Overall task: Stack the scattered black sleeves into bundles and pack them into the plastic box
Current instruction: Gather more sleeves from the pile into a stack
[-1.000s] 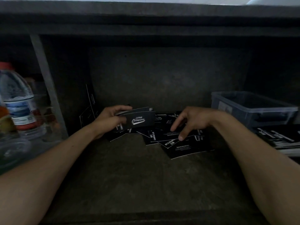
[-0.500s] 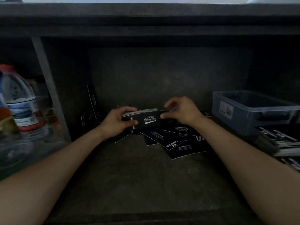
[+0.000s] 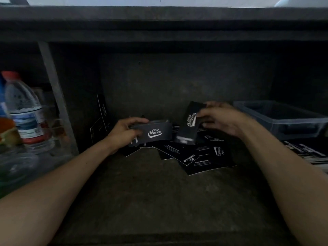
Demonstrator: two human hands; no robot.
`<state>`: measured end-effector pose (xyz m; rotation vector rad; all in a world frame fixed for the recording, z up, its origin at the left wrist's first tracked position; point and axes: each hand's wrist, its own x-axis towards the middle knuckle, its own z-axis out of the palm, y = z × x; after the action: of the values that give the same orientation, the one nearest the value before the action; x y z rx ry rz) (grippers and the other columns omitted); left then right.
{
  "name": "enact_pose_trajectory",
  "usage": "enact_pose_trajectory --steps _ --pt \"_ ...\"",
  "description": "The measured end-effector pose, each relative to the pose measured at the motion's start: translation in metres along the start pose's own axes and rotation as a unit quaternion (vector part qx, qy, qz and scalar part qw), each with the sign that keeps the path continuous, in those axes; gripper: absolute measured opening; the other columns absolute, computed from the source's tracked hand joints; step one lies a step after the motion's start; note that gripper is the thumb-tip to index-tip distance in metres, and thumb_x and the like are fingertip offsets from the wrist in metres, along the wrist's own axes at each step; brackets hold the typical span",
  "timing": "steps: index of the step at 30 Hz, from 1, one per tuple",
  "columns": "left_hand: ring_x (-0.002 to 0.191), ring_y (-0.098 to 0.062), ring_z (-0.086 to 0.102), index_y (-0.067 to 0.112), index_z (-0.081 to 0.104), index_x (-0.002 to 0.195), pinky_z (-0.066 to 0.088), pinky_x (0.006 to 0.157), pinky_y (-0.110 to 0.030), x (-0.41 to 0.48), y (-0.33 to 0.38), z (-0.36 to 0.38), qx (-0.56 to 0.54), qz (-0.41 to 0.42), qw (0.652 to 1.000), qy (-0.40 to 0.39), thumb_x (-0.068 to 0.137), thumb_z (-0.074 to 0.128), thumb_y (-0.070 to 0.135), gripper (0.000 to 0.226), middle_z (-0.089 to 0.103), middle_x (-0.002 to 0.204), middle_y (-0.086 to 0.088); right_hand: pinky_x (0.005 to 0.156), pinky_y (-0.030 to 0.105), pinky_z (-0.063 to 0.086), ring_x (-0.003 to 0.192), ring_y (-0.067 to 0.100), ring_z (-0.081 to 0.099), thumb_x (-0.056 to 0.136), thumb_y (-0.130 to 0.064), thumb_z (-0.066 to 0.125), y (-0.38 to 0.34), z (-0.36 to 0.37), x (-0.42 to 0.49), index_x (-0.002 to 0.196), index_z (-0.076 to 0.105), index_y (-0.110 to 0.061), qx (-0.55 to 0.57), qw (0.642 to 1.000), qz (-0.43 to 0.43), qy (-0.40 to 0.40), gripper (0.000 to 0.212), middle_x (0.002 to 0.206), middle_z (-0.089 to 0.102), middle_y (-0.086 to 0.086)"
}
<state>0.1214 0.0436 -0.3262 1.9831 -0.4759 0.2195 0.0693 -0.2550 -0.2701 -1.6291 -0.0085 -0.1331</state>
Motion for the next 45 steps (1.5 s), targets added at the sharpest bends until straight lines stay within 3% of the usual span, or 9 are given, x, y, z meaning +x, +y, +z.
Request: enact_pose_trajectory --steps 6,8,11,19,28,35,40,42,45 --pt "0.109 -0.012 0.067 0.031 0.066 0.118 0.053 0.094 -0.025 -0.001 0.002 -0.001 -0.075 -0.022 0.997 -0.024 0.082 0.075 0.015 0.04 0.07 0.121 0.002 0.067 0.031 0.062 0.08 0.023 0.074 0.082 0.004 0.074 0.032 0.046 0.003 0.123 0.05 -0.006 0.025 1.0 0.003 -0.015 0.048 0.103 0.073 0.014" --pt "0.102 0.002 0.067 0.029 0.062 0.124 0.053 0.086 -0.012 -0.004 0.002 0.0 -0.053 -0.01 0.998 -0.031 0.078 0.083 0.022 0.051 0.069 0.117 0.01 0.065 0.031 0.06 0.075 0.019 0.071 0.075 -0.008 0.084 0.042 0.056 0.006 0.11 0.059 -0.009 -0.125 0.992 -0.017 0.006 0.043 0.092 0.072 0.009" --pt "0.108 -0.002 0.064 0.019 0.057 0.133 0.051 0.083 -0.007 -0.002 -0.002 0.003 -0.008 0.025 0.999 -0.019 0.078 0.082 0.007 0.062 0.065 0.122 0.002 0.071 0.025 0.047 0.085 0.016 0.065 0.062 -0.04 0.091 0.041 0.058 0.009 0.094 0.063 -0.025 -0.447 0.89 -0.068 0.053 0.046 0.089 0.068 -0.002" --pt "0.094 -0.002 0.064 0.022 0.059 0.13 0.053 0.072 -0.009 0.005 -0.004 -0.012 -0.036 0.008 0.999 0.008 0.078 0.067 -0.019 0.067 0.066 0.12 -0.001 0.098 0.031 0.051 0.108 0.015 0.062 0.057 -0.056 0.088 0.015 0.068 -0.024 0.125 0.065 -0.017 -0.535 0.838 0.039 -0.098 0.081 0.119 0.067 -0.004" --pt "0.095 -0.004 0.066 0.026 0.065 0.119 0.056 0.073 -0.013 -0.003 0.007 -0.002 -0.056 0.009 0.998 -0.018 0.08 0.059 -0.02 0.061 0.068 0.117 0.003 0.036 0.015 0.038 0.042 0.006 0.058 0.087 -0.011 0.069 0.002 0.045 -0.015 0.088 0.062 -0.01 -0.21 0.971 0.115 0.008 0.007 0.065 0.06 0.002" --pt "0.114 0.001 0.062 0.032 0.055 0.136 0.048 0.095 -0.012 -0.007 0.013 0.009 -0.025 0.015 0.993 -0.117 0.069 0.086 0.001 0.081 0.064 0.126 0.014 0.058 0.027 0.06 0.079 0.031 0.075 0.094 -0.032 0.065 0.025 0.067 -0.006 0.119 0.057 -0.006 0.032 0.977 0.204 -0.055 0.037 0.103 0.071 0.023" --pt "0.097 0.011 0.064 0.019 0.061 0.128 0.051 0.091 -0.009 -0.005 0.007 0.018 0.006 0.054 0.997 -0.05 0.078 0.081 0.009 0.055 0.066 0.121 0.005 0.06 0.02 0.046 0.09 0.014 0.071 0.096 -0.029 0.061 0.003 0.037 -0.003 0.117 0.066 -0.011 -0.154 0.972 0.153 -0.091 0.028 0.11 0.075 0.006" --pt "0.095 0.009 0.065 0.016 0.062 0.126 0.051 0.085 -0.007 -0.003 0.005 0.016 -0.003 0.056 0.998 -0.036 0.082 0.077 0.003 0.048 0.067 0.123 -0.001 0.068 0.024 0.052 0.095 0.018 0.069 0.087 -0.026 0.073 -0.007 0.008 -0.005 0.112 0.067 -0.015 -0.356 0.928 0.106 -0.017 0.028 0.116 0.072 0.008" --pt "0.096 -0.001 0.067 0.019 0.062 0.127 0.055 0.082 -0.012 -0.001 0.005 0.009 -0.03 0.024 0.999 -0.017 0.083 0.072 -0.005 0.051 0.07 0.119 -0.003 0.094 0.044 0.054 0.122 0.03 0.054 0.066 -0.037 0.089 -0.016 -0.017 -0.02 0.134 0.054 -0.019 -0.575 0.786 0.224 -0.035 0.078 0.14 0.054 0.009"
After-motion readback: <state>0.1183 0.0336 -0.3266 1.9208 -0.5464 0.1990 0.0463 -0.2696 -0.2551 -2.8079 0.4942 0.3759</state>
